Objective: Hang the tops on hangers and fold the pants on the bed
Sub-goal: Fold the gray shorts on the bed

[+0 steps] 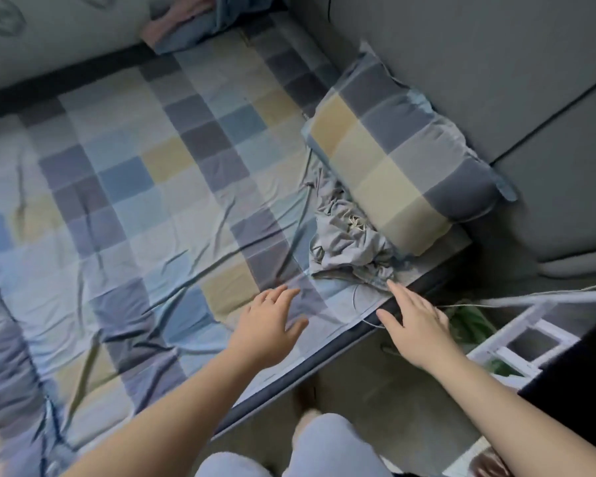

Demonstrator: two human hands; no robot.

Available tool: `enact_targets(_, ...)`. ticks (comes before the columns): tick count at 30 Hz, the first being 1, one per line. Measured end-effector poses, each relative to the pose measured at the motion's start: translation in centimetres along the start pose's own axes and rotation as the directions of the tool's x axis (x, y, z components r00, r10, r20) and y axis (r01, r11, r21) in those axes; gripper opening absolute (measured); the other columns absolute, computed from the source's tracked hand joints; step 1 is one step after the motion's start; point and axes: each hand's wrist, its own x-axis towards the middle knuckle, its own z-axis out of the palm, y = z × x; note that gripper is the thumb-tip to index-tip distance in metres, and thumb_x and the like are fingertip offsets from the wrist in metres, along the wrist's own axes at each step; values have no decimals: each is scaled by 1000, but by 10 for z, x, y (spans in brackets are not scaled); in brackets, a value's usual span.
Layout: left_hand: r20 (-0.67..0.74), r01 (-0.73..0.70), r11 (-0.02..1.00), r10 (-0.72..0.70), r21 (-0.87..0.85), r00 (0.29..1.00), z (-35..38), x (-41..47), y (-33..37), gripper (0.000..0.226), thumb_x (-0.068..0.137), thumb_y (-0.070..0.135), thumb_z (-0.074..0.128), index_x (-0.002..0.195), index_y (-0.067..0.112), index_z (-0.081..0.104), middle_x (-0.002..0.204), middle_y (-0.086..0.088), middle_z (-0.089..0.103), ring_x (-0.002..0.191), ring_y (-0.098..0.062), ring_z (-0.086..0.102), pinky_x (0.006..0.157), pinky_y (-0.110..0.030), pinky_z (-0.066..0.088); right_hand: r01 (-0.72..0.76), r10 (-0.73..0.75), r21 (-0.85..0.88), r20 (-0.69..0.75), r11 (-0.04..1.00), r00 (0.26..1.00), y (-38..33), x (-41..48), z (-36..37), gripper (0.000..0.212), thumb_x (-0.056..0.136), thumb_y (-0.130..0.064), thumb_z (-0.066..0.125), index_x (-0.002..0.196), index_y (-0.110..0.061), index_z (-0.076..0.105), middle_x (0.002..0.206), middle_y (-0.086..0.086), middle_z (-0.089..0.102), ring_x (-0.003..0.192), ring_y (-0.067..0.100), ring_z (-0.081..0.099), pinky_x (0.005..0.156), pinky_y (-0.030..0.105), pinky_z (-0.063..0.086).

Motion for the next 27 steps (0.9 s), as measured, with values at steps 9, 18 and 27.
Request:
enact_targets(9, 254, 116, 985, -80, -128, 964, 147, 157, -45, 59, 99, 41, 54, 152, 26, 34, 157, 2, 35, 143, -25, 34, 114, -45, 37, 33, -13, -79, 240, 996, 971, 38, 192, 116, 64, 102, -48, 41, 158, -36, 12, 165, -10, 19, 148, 22, 23, 113, 50, 27)
enact_targets(18, 55, -52, 998, 50, 23, 997, 243, 300, -73, 65, 89, 31, 63, 148, 31, 36, 159, -2, 22, 140, -33, 27, 105, -50, 40, -71, 114, -366, 99, 928, 988, 62, 308, 211, 68, 90, -45, 62, 148, -33, 29, 147, 16, 32, 135, 43, 27, 103, 60, 34)
enact_targets(27, -187, -30, 989, 3, -144, 982, 233, 344, -68, 43, 81, -5, 45, 120, 12, 43, 113, -15, 60, 99, -40, 53, 78, -50, 44, 8, -20, -182, -64, 983, 998, 76, 331, 202, 40, 87, -12, 61, 126, -7, 52, 115, 33, 56, 104, 53, 55, 84, 50, 48)
